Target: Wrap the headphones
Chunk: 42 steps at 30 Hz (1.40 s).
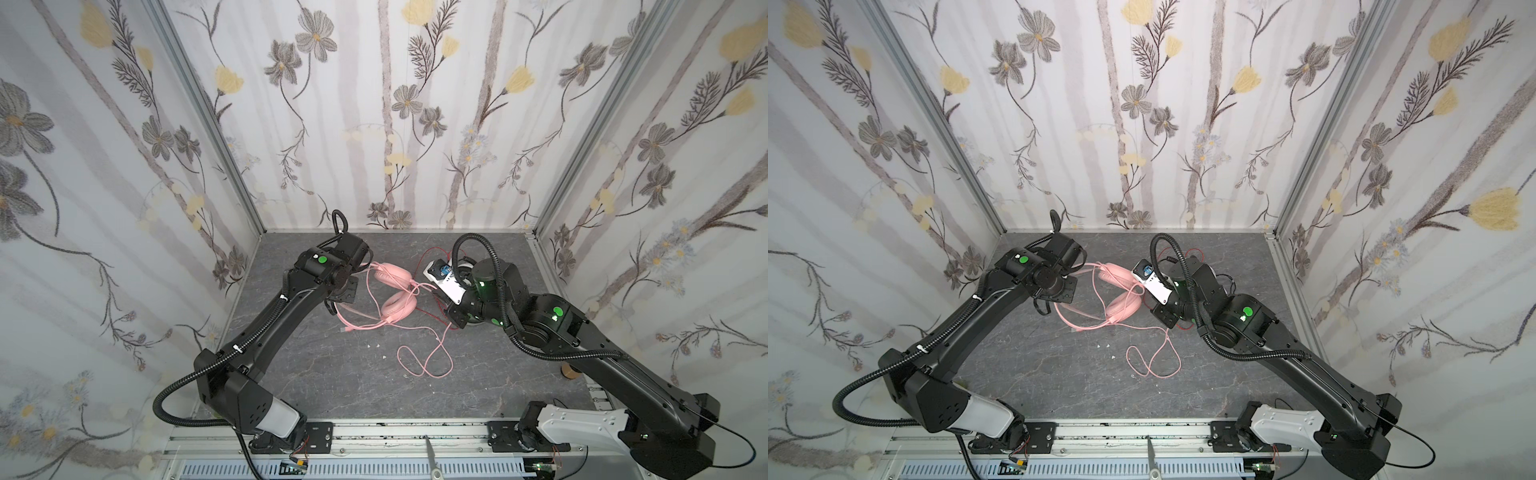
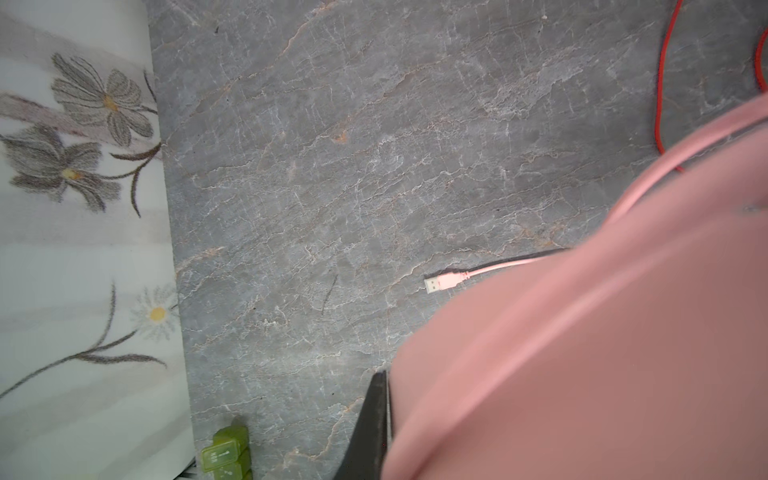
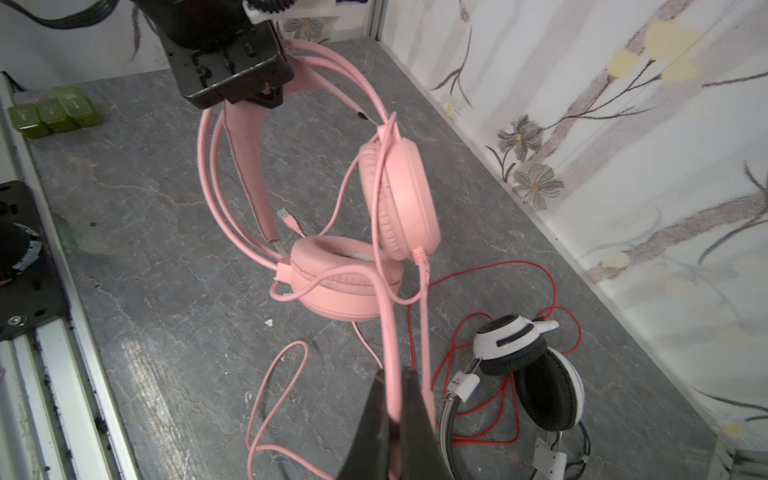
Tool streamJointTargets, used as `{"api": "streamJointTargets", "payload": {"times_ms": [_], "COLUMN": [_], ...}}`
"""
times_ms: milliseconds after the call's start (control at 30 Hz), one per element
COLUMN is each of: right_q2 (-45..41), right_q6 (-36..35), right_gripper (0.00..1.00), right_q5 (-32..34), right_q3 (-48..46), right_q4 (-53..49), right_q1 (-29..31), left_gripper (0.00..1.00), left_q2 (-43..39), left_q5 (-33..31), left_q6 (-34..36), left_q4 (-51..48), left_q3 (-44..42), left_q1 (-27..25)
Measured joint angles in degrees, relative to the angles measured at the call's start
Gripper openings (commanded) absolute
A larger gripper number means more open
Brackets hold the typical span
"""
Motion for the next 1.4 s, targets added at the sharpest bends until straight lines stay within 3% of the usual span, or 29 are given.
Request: {"api": "streamJointTargets", "payload": {"times_ms": [200,467,800,1067,1400], "right_q2": [1.38,3.32,6.93,5.95,-3.37], "right_q6": [-3.89,-5.86,-5.11,-4.50,-7.52], "right_gripper": [0.00,0.00,0.00,0.00,0.00], "right_q5": [3.72,4.79,-1.99,-5.75,-11.74], "right_q3": [2.54,3.34,7.80,8.72,-0.33], "right_q4": [-0.33,0.37,2.71,4.04,11.82], "right_q1": [-0.59,-0.96,-0.98,-0.92,2.19], "left_gripper": [0.00,0.00,0.00,0.00,0.00], "left_q2": [-1.33,-4.17,0.79,4.17,5.29], "left_q5": [-1.92,2.56,10.60,10.99,13.68], "left_q6": [1.77,5.31,6.95,3.89,-0.52], "left_q4": [-1.20,0.11,1.97,3.28,3.50], "left_q3": [-0.39,-2.71,-1.77,-1.73,-1.07], "left_q1": [-3.48,-7.74,-15.65,-16.20,-12.02]}}
